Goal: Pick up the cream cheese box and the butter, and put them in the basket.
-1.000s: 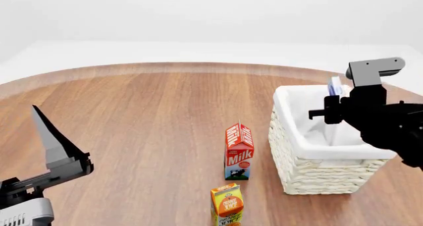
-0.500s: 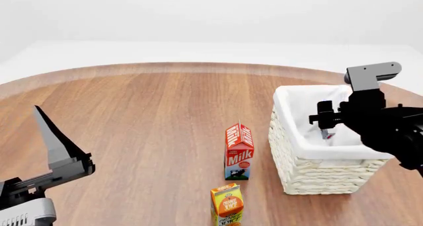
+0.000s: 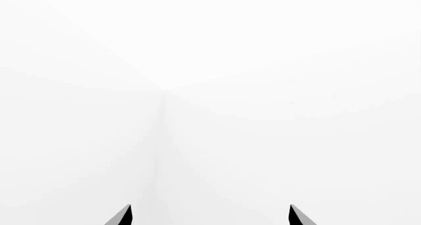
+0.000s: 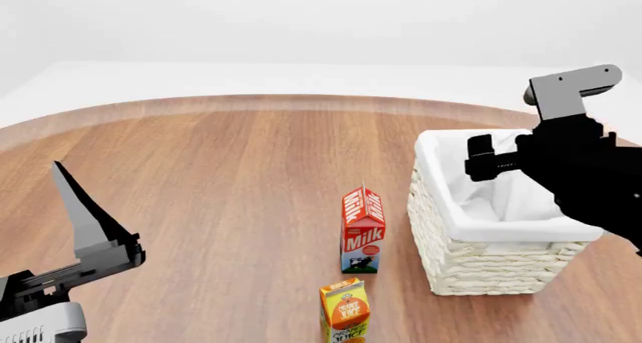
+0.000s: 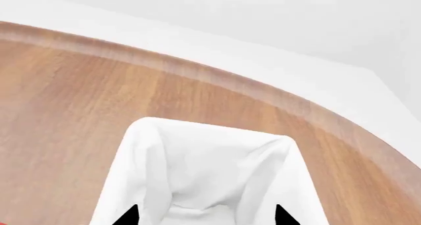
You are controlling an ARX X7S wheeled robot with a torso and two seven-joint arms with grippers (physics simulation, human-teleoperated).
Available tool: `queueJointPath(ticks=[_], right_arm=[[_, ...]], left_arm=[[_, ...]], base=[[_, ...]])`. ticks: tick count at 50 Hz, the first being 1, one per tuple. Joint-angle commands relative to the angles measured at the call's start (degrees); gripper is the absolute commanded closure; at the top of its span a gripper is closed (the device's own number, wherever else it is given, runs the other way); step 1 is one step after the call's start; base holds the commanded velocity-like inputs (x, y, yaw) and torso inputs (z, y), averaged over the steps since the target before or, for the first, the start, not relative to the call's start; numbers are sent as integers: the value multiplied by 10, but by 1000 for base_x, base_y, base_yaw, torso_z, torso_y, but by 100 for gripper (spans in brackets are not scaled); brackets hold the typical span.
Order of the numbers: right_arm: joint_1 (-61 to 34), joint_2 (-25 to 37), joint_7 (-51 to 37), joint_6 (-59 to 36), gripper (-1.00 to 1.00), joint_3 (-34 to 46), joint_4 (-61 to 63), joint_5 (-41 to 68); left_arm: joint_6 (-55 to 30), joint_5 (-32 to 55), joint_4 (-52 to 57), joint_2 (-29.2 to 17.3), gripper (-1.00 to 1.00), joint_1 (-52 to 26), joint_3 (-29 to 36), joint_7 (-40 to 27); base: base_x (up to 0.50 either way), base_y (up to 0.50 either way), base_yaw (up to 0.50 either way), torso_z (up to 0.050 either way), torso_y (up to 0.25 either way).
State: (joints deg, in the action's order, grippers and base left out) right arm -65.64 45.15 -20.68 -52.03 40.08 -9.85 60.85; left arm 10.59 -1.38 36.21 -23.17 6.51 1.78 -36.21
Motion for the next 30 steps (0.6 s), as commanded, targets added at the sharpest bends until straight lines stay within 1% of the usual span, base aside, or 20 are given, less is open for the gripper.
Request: queueJointPath(ticks=[1, 7, 8, 11, 17, 30], right_arm=[[8, 43, -57, -39, -100, -66, 219, 94], [33, 60, -102, -46, -100, -80, 362, 163], [34, 60, -103, -46, -100, -80, 363, 164], [43, 62, -120, -45, -100, -81, 424, 188], [45, 65, -160, -50, -100, -84, 492, 235], [89, 59, -209, -51, -100, -52, 622, 287]], left_arm=[[7, -9, -5, 10, -100, 1, -13, 11], [9, -9, -3, 9, -100, 3, -13, 10], [8, -9, -3, 9, -100, 3, -13, 10], [6, -8, 1, 8, -100, 4, -16, 9], [8, -7, -2, 7, -100, 4, -16, 8], [5, -5, 2, 5, -100, 4, -18, 5]], base=[[0, 0, 0, 0, 0], [0, 0, 0, 0, 0], [0, 0, 0, 0, 0], [0, 0, 0, 0, 0], [0, 0, 0, 0, 0], [0, 0, 0, 0, 0]])
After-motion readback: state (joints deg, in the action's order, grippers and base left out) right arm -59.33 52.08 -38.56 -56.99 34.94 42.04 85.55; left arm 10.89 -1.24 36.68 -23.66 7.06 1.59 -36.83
